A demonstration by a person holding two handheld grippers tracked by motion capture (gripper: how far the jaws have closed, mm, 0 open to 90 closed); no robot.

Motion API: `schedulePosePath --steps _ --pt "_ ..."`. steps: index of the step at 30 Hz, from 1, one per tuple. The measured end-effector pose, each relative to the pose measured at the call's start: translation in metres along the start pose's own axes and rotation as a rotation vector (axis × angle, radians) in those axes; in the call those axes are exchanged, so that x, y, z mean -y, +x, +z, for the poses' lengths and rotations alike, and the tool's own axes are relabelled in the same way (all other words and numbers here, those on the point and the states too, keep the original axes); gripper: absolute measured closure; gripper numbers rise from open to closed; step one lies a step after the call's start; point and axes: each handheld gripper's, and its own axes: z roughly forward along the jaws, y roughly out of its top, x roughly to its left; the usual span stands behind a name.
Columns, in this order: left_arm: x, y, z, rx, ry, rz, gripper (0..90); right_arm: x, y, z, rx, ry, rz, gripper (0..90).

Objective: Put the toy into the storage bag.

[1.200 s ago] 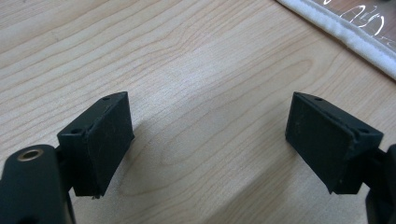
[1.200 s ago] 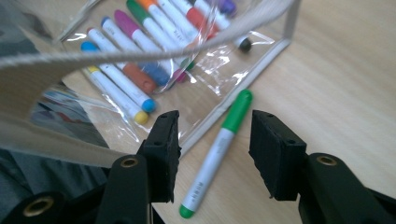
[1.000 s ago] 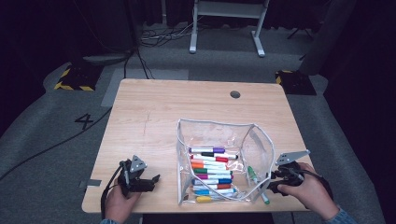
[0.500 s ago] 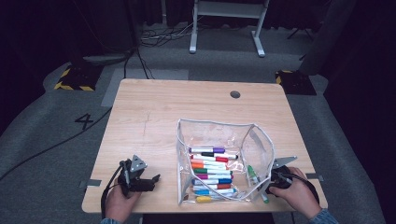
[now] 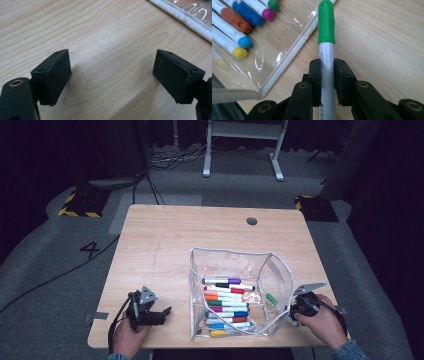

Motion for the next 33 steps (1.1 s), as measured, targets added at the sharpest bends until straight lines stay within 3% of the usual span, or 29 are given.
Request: schedulePosePath --steps 6,16,33 --pt "0.0 0.0 0.0 0.0 0.0 0.0 15.2 -0.01 -0.004 -0.027 -0.008 -0.006 -0.006 76.9" --pt "0.0 0.0 0.0 0.0 0.0 0.0 15.1 -0.024 -0.005 -0.077 -0.034 -0.072 0.024 76.9" --pt "0.0 0.0 0.0 0.0 0.0 0.0 15.1 -0.05 0.006 -0.142 -0.029 -0.177 -0.018 76.9"
